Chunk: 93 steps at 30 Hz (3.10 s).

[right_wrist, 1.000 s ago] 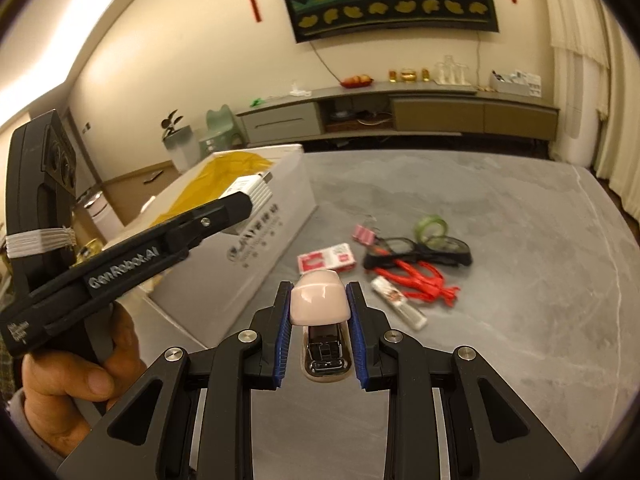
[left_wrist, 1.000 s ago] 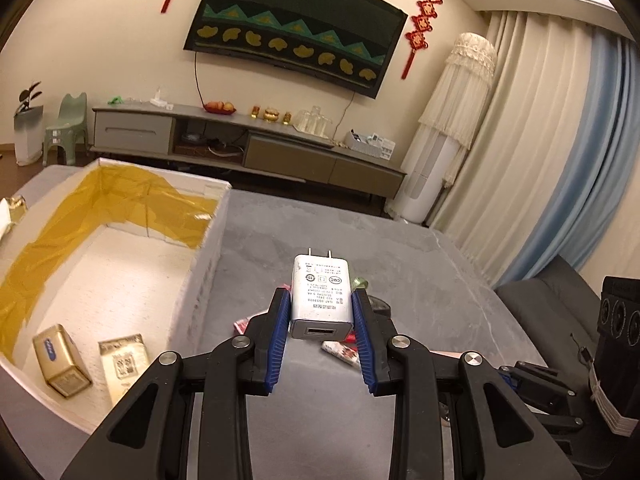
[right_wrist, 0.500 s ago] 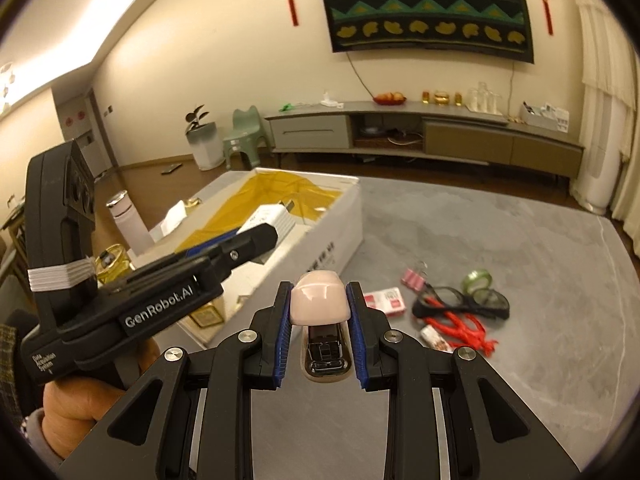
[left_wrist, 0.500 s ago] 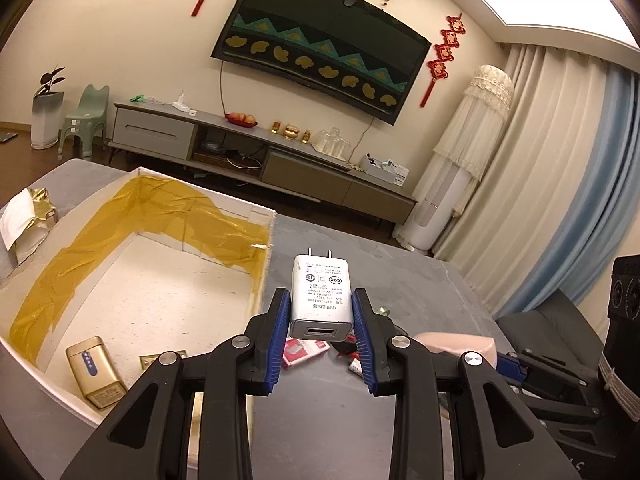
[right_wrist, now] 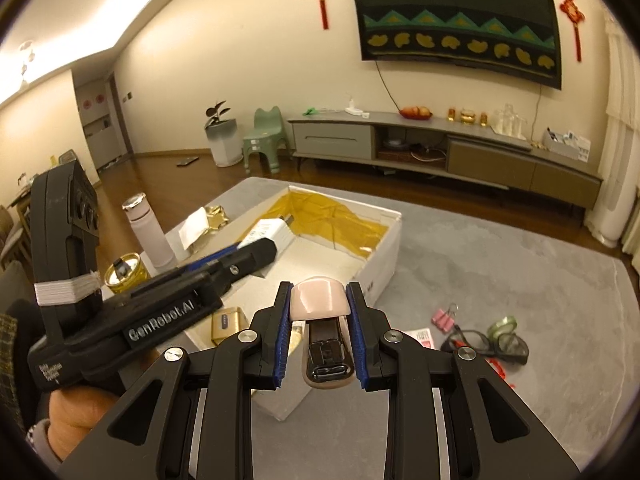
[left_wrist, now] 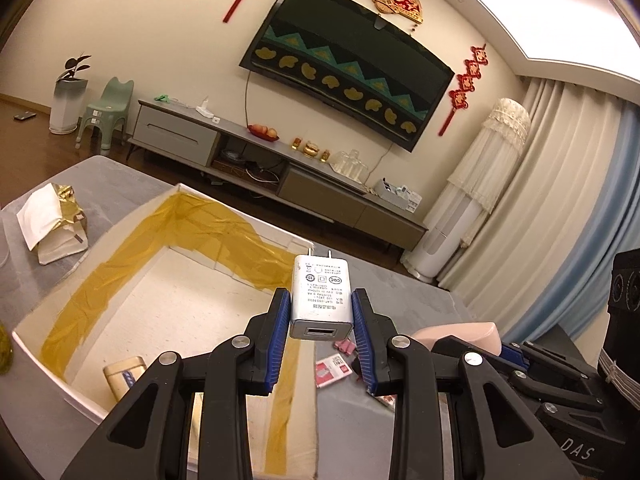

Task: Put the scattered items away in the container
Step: 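Carry the pink stapler and white charger over the cardboard box, then open both tools to drop the stapler and charger into the box, then move both open tools back over the remaining items on the table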

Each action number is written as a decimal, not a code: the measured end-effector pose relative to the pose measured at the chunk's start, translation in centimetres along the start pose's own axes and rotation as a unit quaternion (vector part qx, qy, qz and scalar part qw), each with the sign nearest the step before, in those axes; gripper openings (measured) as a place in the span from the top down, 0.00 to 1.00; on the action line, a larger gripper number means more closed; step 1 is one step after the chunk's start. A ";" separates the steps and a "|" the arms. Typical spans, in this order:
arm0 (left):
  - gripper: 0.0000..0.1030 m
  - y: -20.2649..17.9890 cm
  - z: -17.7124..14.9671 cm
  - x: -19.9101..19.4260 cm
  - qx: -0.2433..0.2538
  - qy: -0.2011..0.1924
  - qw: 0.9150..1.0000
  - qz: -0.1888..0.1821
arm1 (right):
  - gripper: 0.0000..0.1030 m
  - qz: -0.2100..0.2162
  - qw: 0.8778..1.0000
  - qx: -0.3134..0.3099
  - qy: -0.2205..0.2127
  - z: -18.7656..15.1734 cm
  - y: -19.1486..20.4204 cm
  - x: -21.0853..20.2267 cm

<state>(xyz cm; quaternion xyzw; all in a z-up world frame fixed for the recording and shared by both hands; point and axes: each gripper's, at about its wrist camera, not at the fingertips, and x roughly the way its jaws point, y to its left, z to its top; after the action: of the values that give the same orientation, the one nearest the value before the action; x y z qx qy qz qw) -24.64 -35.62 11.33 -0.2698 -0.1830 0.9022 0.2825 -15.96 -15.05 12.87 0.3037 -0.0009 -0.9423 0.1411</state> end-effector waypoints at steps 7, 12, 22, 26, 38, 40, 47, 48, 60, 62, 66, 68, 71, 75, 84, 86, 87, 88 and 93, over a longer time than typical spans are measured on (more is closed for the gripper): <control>0.68 2.0 1.7 -0.4 -0.008 -0.006 1.000 0.009 | 0.73 0.001 1.000 -0.016 -0.003 1.4 1.3 0.6; 0.68 3.1 2.2 0.2 -0.018 0.008 1.000 0.016 | 0.73 0.015 1.000 -0.014 0.000 2.5 2.1 1.4; 0.68 3.8 5.6 3.0 -0.019 0.033 0.999 0.033 | 0.73 0.065 0.997 0.018 0.046 5.4 1.6 5.3; 0.68 4.3 6.2 4.7 -0.014 0.040 0.998 0.040 | 0.73 0.066 0.995 0.022 0.065 6.5 1.0 7.3; 0.68 9.7 5.8 8.2 -0.095 0.089 0.990 0.054 | 0.73 0.055 0.990 0.010 0.129 7.7 -0.5 15.6; 0.68 10.1 5.9 8.7 -0.103 0.094 0.989 0.059 | 0.73 0.053 0.989 0.006 0.140 7.6 -0.6 16.9; 0.68 10.4 6.3 9.9 -0.120 0.103 0.986 0.057 | 0.73 0.042 0.985 -0.017 0.166 7.6 -0.9 20.8; 0.68 10.4 6.3 10.2 -0.123 0.106 0.985 0.057 | 0.73 0.041 0.985 -0.020 0.168 7.6 -0.9 21.1; 0.45 12.6 5.0 13.2 -0.173 0.130 0.971 0.099 | 0.62 0.037 0.981 -0.037 0.185 6.1 -2.4 23.5; 0.45 12.6 5.2 12.7 -0.171 0.126 0.972 0.100 | 0.62 0.040 0.983 -0.037 0.178 6.0 -2.5 22.5; 0.44 12.1 5.8 11.4 -0.171 0.111 0.975 0.090 | 0.62 0.058 0.985 -0.021 0.162 6.0 -2.8 20.3; 0.43 11.8 6.0 10.8 -0.170 0.107 0.976 0.082 | 0.62 0.068 0.986 -0.013 0.152 6.0 -2.9 19.2; 0.40 11.2 6.4 10.7 -0.165 0.107 0.977 0.082 | 0.62 0.082 0.986 -0.005 0.143 5.6 -2.9 17.8; 0.40 10.3 6.1 10.4 -0.151 0.104 0.978 0.099 | 0.62 0.109 0.986 0.007 0.128 4.8 -3.3 15.8; 0.40 5.4 5.2 8.9 -0.046 0.083 0.986 0.135 | 0.62 0.165 0.985 0.019 0.054 2.0 -4.9 9.9; 0.40 4.5 5.1 8.6 -0.028 0.079 0.987 0.137 | 0.62 0.174 0.983 0.027 0.042 1.6 -5.3 9.0; 0.40 4.0 4.9 8.3 -0.020 0.078 0.987 0.137 | 0.62 0.178 0.983 0.031 0.038 1.5 -5.5 8.6; 0.40 3.7 4.8 8.1 -0.012 0.075 0.988 0.138 | 0.62 0.183 0.982 0.036 0.033 1.3 -5.6 8.1; 0.40 1.7 4.6 6.2 0.016 0.054 0.990 0.132 | 0.62 0.207 0.976 0.058 0.014 1.0 -6.5 6.2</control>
<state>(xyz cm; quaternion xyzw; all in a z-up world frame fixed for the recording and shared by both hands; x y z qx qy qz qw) -32.38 -33.99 11.74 -0.3351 -0.1157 0.9186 0.1747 -23.07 -10.59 9.57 0.3181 -0.1167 -0.8865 0.3151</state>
